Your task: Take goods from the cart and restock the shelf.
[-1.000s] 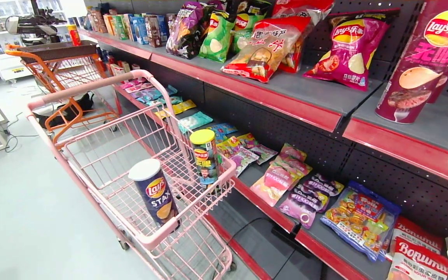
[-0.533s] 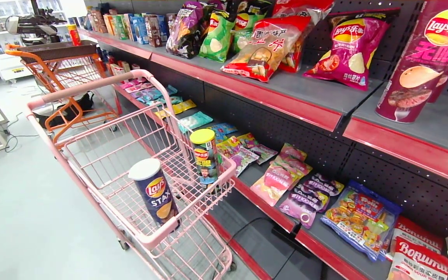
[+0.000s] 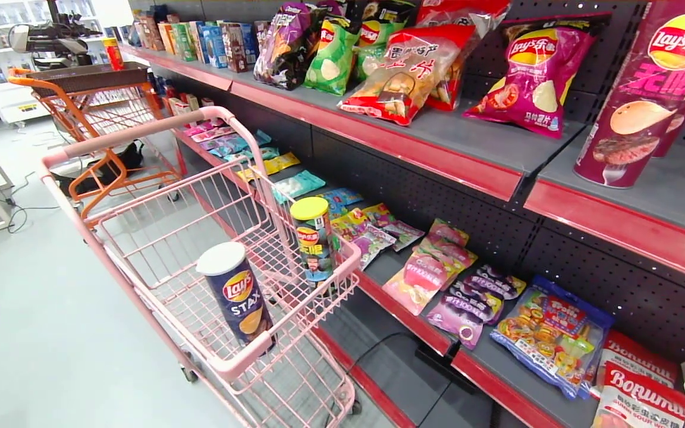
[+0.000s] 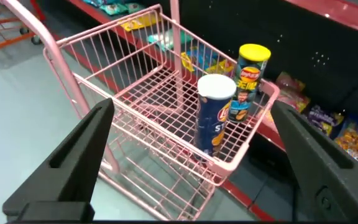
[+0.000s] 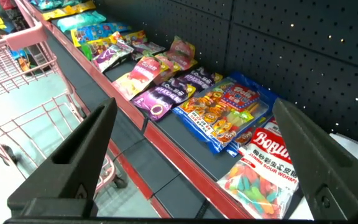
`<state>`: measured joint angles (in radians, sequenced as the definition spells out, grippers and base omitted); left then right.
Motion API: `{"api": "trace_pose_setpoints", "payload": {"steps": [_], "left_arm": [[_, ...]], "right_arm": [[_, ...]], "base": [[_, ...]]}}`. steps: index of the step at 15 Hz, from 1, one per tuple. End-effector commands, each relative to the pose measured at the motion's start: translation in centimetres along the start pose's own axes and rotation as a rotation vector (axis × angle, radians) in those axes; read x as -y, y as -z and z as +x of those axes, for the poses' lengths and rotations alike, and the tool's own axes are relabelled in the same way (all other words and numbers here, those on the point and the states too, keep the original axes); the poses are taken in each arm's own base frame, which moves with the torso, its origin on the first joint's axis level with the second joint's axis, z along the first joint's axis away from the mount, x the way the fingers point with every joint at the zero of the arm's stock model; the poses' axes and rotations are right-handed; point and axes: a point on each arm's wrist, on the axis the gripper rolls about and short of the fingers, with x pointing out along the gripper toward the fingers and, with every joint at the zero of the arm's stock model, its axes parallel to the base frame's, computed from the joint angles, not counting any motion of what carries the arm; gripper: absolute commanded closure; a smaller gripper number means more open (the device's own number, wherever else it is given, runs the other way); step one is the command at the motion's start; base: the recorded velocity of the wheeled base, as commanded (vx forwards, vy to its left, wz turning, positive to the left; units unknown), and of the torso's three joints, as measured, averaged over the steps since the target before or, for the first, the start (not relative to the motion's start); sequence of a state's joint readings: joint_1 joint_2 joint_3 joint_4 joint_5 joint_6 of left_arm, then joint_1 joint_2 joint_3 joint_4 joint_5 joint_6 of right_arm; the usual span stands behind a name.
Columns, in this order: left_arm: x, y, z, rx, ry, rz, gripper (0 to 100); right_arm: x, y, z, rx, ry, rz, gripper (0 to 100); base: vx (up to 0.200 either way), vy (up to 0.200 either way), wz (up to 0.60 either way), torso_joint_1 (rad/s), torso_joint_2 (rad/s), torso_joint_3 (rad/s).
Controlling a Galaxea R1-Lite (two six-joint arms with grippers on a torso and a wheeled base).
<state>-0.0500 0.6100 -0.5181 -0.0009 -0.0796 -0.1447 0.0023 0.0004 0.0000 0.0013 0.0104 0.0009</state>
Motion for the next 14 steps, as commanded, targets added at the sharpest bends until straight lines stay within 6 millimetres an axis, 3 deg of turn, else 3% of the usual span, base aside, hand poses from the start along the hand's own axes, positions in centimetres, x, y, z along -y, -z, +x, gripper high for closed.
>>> {"api": "trace_pose_setpoints", "payload": {"steps": [1, 4, 6, 8, 9, 12, 14], "left_arm": [[-0.2, -0.9, 4.0, -0.100, -0.009, 0.025, 0], [-0.2, -2.2, 8.4, -0.191, 0.015, 0.019, 0], [-0.4, -3.6, 13.2, -0.255, 0.013, 0.014, 0], [-0.5, -4.0, 15.5, -0.281, 0.010, 0.014, 0], [-0.3, -4.0, 20.2, -0.333, 0.055, 0.072, 0], [1.0, -3.9, 23.8, -0.366, 0.249, 0.090, 0], [1.0, -3.6, 26.1, -0.377, 0.275, 0.130, 0]], "right_arm": [[0.0, 0.0, 0.0, 0.000, -0.003, 0.002, 0], [0.0, 0.0, 0.0, 0.000, -0.003, 0.001, 0], [0.0, 0.0, 0.0, 0.000, -0.003, 0.001, 0], [0.0, 0.0, 0.0, 0.002, -0.003, 0.001, 0], [0.0, 0.0, 0.0, 0.000, -0.003, 0.001, 0], [0.0, 0.0, 0.0, 0.000, -0.003, 0.001, 0], [0.0, 0.0, 0.0, 0.000, -0.003, 0.001, 0]], "base": [[0.000, 0.000, 0.00, 0.000, 0.00, 0.000], [0.000, 0.000, 0.00, 0.000, 0.00, 0.000], [0.000, 0.000, 0.00, 0.000, 0.00, 0.000], [0.000, 0.000, 0.00, 0.000, 0.00, 0.000], [0.000, 0.000, 0.00, 0.000, 0.00, 0.000], [0.000, 0.000, 0.00, 0.000, 0.00, 0.000], [0.000, 0.000, 0.00, 0.000, 0.00, 0.000]]}}
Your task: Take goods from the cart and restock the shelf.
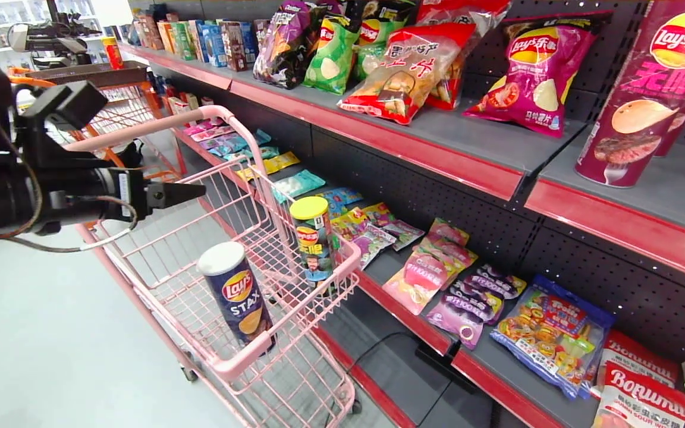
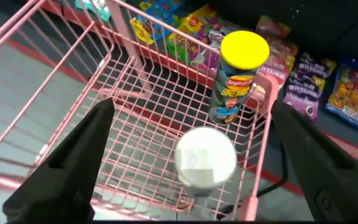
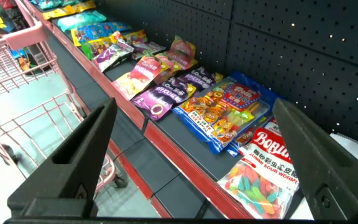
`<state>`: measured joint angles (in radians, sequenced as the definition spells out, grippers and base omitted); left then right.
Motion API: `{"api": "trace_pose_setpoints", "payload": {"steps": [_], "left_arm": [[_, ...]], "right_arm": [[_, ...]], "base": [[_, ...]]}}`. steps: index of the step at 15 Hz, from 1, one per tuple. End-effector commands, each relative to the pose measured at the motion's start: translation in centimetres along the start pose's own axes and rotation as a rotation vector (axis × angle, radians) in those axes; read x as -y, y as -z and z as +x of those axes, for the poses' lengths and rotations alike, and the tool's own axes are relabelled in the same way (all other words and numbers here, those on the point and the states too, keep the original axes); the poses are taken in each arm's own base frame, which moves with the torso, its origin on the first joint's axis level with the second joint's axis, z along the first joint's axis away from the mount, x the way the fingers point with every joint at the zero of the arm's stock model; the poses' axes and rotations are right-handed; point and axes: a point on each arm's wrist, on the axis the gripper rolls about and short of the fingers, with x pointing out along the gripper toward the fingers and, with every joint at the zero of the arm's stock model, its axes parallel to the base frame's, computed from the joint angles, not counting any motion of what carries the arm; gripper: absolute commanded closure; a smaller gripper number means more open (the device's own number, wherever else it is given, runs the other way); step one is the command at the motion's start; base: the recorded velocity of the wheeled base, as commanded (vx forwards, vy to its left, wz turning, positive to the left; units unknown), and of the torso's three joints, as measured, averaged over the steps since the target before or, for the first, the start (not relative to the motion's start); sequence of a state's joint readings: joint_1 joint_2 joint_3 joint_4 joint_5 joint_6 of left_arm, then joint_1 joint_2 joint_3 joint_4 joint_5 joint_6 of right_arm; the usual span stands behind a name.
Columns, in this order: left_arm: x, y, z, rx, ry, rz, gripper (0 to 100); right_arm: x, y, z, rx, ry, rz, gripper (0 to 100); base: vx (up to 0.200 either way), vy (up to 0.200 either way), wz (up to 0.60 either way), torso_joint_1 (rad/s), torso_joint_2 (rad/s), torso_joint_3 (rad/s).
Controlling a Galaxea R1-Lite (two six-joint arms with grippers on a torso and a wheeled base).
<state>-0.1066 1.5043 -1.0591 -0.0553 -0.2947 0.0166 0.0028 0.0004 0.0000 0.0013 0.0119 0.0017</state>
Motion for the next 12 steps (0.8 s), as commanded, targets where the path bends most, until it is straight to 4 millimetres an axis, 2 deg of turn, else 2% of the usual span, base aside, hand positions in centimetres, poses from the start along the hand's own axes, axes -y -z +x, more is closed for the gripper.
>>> {"api": "trace_pose_setpoints", "payload": {"steps": [1, 4, 6, 10, 12], "left_arm": [[-1.1, 0.0, 5.0, -0.062, 0.054, 0.029, 0], [-1.0, -0.9, 7.7, -0.096, 0.103, 0.037, 0], [-0.8, -0.7, 9.8, -0.124, 0.126, 0.036, 0], [1.5, 0.4, 12.3, -0.168, 0.213, 0.056, 0], [2.1, 0.6, 13.6, -0.179, 0.231, 0.062, 0]], "right_arm": [[0.0, 0.0, 0.0, 0.000, -0.001, 0.000, 0], [0.0, 0.0, 0.0, 0.000, -0.001, 0.000, 0], [0.0, 0.0, 0.0, 0.000, -0.001, -0.002, 0], [0.0, 0.0, 0.0, 0.000, -0.001, -0.005, 0], [0.0, 0.0, 0.0, 0.000, -0.001, -0.005, 0]], "base": [[0.000, 0.000, 0.00, 0.000, 0.00, 0.000], [0.000, 0.000, 0.00, 0.000, 0.00, 0.000], [0.000, 0.000, 0.00, 0.000, 0.00, 0.000], [0.000, 0.000, 0.00, 0.000, 0.00, 0.000], [0.000, 0.000, 0.00, 0.000, 0.00, 0.000]]}}
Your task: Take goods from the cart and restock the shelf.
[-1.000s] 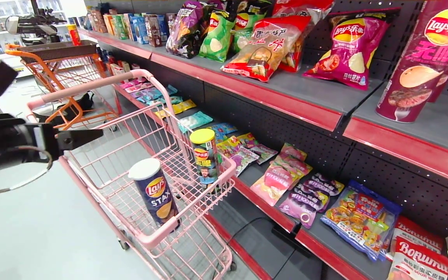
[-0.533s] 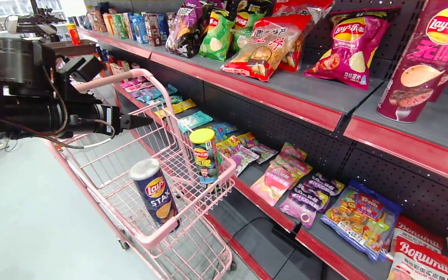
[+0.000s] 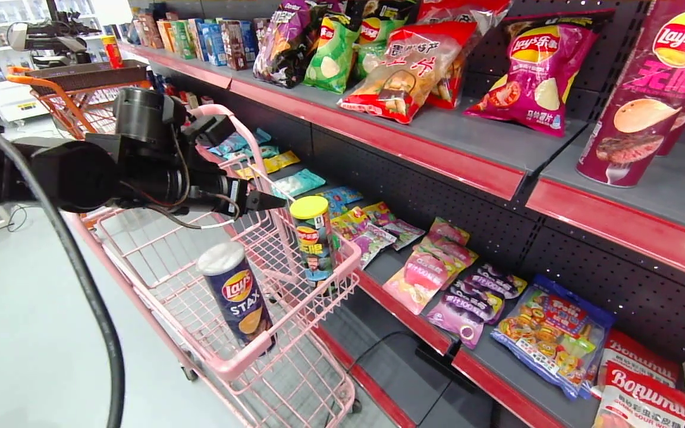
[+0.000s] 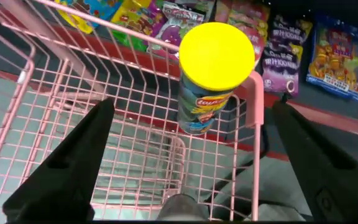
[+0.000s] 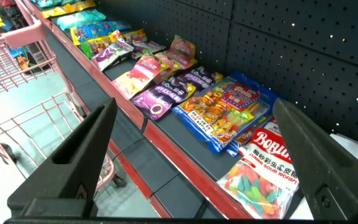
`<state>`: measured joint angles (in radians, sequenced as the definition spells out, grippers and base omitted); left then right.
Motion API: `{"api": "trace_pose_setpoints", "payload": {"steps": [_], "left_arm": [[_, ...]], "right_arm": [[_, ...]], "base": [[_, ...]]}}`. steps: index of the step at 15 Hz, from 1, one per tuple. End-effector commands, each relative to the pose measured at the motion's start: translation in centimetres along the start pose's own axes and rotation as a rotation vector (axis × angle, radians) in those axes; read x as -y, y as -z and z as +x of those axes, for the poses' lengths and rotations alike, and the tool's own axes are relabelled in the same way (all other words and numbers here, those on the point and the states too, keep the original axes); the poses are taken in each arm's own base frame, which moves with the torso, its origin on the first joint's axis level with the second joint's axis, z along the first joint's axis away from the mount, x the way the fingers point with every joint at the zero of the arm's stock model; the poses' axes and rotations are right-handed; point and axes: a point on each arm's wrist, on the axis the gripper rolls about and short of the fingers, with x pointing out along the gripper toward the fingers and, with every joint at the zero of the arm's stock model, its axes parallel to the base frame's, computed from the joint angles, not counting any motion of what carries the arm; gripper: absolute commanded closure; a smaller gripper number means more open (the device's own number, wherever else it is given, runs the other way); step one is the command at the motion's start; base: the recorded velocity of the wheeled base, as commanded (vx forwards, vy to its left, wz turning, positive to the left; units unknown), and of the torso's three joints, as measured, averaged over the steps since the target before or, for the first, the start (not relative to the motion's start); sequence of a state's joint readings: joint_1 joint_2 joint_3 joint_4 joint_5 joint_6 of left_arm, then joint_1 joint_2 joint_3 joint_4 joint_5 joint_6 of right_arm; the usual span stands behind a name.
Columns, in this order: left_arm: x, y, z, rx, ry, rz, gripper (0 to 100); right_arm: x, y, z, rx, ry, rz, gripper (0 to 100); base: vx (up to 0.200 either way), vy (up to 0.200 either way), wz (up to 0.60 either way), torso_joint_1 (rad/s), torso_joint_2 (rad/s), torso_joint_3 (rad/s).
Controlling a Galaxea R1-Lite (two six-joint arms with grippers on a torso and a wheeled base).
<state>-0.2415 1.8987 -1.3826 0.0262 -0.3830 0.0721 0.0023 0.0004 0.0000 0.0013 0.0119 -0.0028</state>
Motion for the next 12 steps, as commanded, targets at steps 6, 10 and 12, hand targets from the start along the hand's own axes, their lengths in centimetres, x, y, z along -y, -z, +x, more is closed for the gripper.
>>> {"api": "trace_pose_setpoints", "payload": {"steps": [6, 10, 12], "left_arm": [[0.5, 1.5, 4.9, -0.075, 0.053, 0.003, 0], [0.5, 1.5, 6.4, -0.075, 0.064, 0.010, 0], [0.4, 1.7, 7.1, -0.083, 0.064, 0.010, 0]], "right_arm": [[0.0, 0.0, 0.0, 0.000, -0.001, 0.000, 0], [0.0, 0.0, 0.0, 0.000, -0.001, 0.000, 0], [0.0, 0.0, 0.0, 0.000, -0.001, 0.000, 0]], "base": [[0.000, 0.000, 0.00, 0.000, 0.00, 0.000], [0.000, 0.000, 0.00, 0.000, 0.00, 0.000], [0.000, 0.000, 0.00, 0.000, 0.00, 0.000]]}}
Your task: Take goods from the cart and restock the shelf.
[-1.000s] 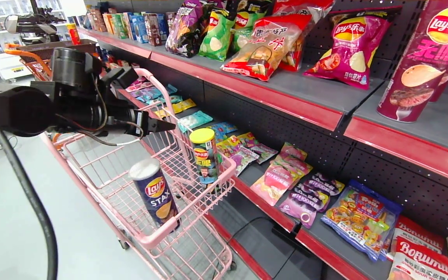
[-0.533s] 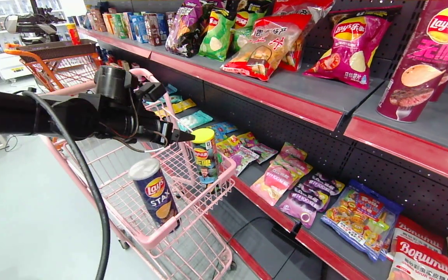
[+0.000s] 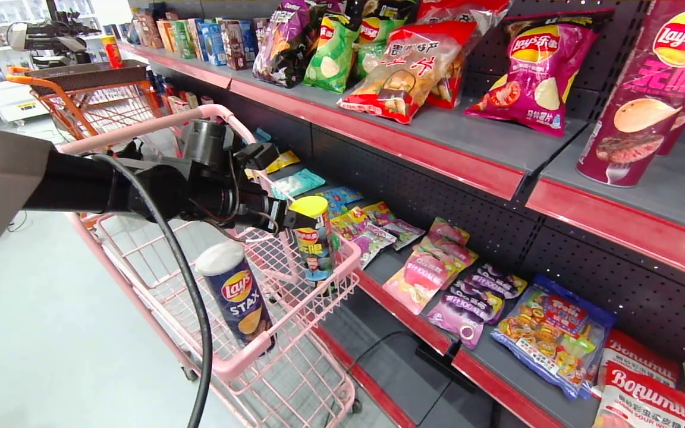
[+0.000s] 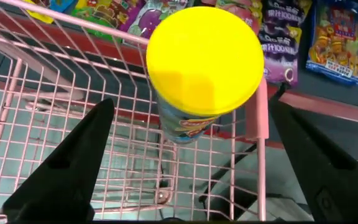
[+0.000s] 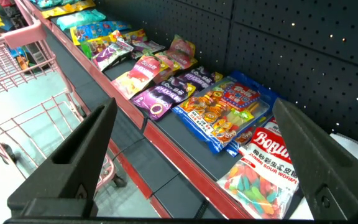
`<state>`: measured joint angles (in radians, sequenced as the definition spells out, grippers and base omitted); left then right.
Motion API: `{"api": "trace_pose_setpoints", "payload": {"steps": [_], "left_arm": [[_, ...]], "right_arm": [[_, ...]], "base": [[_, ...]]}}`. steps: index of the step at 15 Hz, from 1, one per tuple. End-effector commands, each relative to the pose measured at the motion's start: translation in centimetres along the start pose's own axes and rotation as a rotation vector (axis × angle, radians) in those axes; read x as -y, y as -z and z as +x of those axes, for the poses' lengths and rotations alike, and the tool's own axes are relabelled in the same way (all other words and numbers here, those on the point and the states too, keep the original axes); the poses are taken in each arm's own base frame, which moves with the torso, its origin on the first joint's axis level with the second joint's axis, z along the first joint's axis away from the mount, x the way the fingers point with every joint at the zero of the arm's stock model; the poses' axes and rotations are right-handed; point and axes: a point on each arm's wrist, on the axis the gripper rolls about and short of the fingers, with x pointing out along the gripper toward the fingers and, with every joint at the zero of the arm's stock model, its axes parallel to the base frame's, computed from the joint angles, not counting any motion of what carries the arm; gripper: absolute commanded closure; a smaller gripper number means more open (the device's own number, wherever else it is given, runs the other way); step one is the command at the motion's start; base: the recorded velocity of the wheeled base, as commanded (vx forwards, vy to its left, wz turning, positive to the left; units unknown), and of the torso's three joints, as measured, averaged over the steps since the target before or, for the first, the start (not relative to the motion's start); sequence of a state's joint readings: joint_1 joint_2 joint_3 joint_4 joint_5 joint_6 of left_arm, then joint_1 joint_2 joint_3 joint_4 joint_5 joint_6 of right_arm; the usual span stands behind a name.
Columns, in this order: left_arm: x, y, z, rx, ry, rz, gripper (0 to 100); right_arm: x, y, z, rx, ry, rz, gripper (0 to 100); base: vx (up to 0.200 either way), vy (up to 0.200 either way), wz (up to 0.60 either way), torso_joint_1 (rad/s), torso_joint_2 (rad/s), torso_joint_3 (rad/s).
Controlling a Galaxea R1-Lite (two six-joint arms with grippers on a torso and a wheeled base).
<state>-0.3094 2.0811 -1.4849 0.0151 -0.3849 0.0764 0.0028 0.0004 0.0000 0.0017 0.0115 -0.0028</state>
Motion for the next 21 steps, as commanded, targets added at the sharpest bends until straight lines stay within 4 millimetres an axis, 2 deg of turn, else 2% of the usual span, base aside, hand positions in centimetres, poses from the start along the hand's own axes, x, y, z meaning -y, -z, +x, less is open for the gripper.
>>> {"api": "trace_pose_setpoints", "payload": {"steps": [1, 6, 17, 21], "left_arm": [[-0.2, 0.4, 0.8, -0.014, 0.001, -0.003, 0], [0.7, 0.9, 2.5, -0.026, 0.030, 0.016, 0], [-0.2, 2.1, 5.2, -0.018, 0.023, 0.019, 0], [0.5, 2.4, 5.8, -0.030, 0.039, 0.025, 0]], "right_arm": [[0.0, 0.0, 0.0, 0.001, -0.001, 0.000, 0], [0.0, 0.0, 0.0, 0.001, -0.001, 0.000, 0], [0.0, 0.0, 0.0, 0.001, -0.001, 0.000, 0], [0.0, 0.0, 0.0, 0.001, -0.001, 0.000, 0]], "base": [[0.000, 0.000, 0.00, 0.000, 0.00, 0.000], [0.000, 0.000, 0.00, 0.000, 0.00, 0.000], [0.000, 0.000, 0.00, 0.000, 0.00, 0.000], [0.000, 0.000, 0.00, 0.000, 0.00, 0.000]]}}
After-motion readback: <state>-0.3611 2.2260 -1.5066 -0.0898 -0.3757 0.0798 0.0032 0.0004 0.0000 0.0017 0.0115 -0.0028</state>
